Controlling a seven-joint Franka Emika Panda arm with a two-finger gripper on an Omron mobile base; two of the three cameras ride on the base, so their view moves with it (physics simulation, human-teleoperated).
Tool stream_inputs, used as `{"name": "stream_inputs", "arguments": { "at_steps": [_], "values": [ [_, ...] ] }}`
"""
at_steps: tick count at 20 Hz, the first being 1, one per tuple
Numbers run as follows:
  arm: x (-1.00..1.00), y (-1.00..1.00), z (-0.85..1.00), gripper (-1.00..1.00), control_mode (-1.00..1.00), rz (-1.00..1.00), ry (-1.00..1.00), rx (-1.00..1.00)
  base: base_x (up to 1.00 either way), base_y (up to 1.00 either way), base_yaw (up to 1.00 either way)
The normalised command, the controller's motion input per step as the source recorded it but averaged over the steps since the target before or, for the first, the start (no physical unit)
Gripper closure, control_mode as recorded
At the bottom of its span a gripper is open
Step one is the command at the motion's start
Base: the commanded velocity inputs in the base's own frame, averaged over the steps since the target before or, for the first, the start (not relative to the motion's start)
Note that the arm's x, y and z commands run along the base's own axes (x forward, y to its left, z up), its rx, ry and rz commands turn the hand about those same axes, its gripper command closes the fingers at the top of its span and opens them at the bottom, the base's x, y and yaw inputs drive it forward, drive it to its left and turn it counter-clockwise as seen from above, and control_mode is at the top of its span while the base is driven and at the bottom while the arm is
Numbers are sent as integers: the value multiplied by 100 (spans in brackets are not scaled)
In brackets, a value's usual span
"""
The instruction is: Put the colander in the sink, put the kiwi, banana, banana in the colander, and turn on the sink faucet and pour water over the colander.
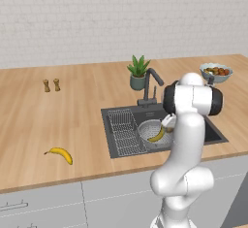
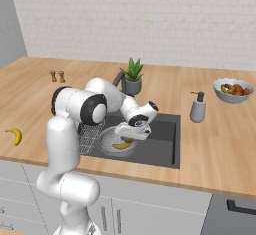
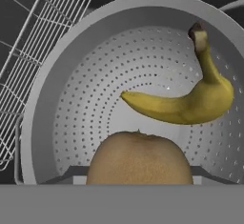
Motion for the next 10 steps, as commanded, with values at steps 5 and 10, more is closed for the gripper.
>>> {"name": "stream_inputs", "arguments": {
  "at_steps": [5,10],
  "values": [
    [8,1,-23,100,-100,0,1,2,0,0,0],
    [6,1,-26,100,-100,0,1,2,0,0,0]
  ]
}}
